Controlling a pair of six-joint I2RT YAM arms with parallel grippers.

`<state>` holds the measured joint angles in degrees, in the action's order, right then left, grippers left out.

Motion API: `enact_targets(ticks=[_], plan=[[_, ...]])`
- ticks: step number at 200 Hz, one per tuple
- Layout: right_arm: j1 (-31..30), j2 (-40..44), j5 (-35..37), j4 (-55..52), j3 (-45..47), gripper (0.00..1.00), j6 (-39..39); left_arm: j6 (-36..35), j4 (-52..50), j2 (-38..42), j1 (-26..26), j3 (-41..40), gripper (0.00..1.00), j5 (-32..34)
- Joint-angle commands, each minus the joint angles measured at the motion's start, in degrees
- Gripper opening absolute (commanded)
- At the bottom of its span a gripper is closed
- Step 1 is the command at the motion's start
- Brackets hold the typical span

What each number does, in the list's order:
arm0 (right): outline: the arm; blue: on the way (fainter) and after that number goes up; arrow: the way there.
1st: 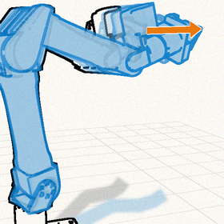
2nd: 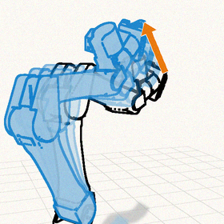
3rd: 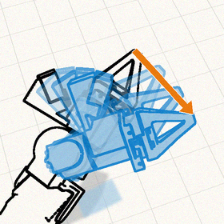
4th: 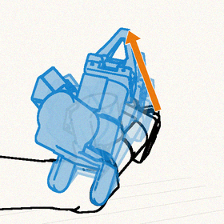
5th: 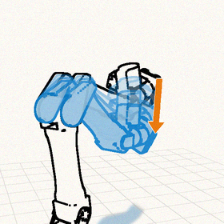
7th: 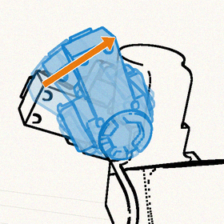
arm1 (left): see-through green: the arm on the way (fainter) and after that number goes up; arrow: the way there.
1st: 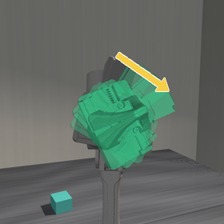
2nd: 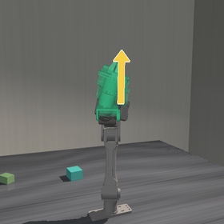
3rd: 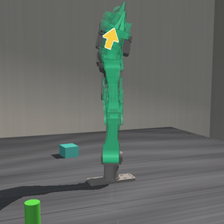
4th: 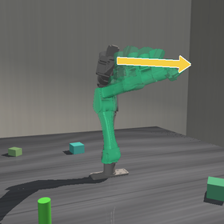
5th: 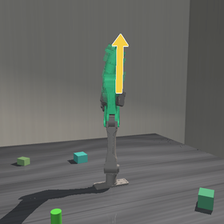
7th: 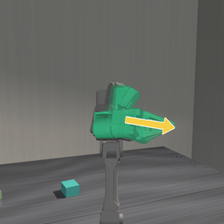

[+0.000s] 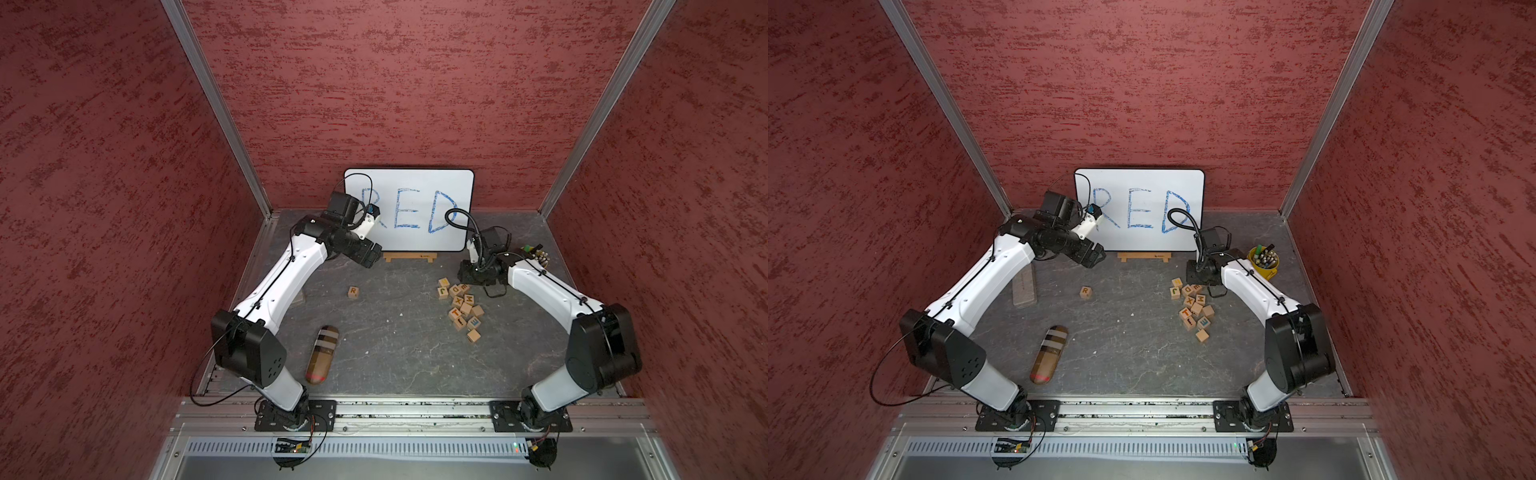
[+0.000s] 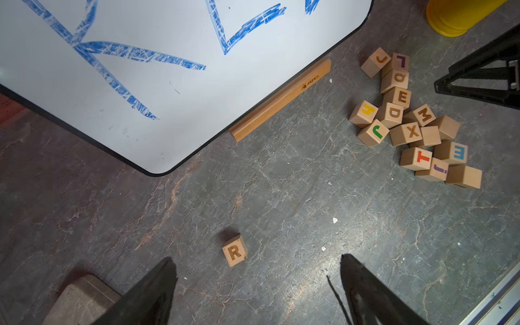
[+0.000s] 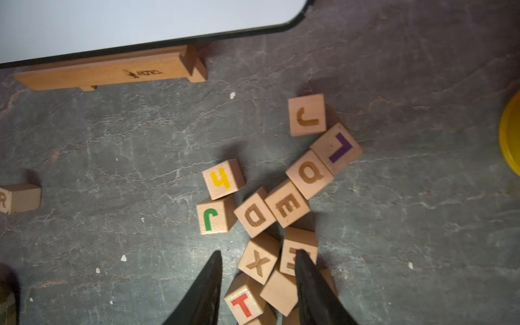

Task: Assemble the uppercase word "red" with letter blocks
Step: Pick up the letter block from the center of the board.

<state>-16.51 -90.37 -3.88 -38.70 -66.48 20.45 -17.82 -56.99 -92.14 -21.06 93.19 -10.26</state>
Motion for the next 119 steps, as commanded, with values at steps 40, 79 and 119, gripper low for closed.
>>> enact_targets(ticks=[40,79,119], plan=[[2.01,-2.08,-4.60,-1.47,1.50,0.45,8.35,2.08,3.78,-1.52,-0.33,0.03,0.92,-5.57],[2.08,-4.71,-5.76,-0.24,2.43,0.44,11.70,1.58,5.49,-3.64,-2.39,1.64,0.92,-5.56],[2.31,-6.12,-3.75,-0.68,1.90,0.44,14.13,1.74,7.76,-4.36,-3.29,1.56,0.92,-6.33]])
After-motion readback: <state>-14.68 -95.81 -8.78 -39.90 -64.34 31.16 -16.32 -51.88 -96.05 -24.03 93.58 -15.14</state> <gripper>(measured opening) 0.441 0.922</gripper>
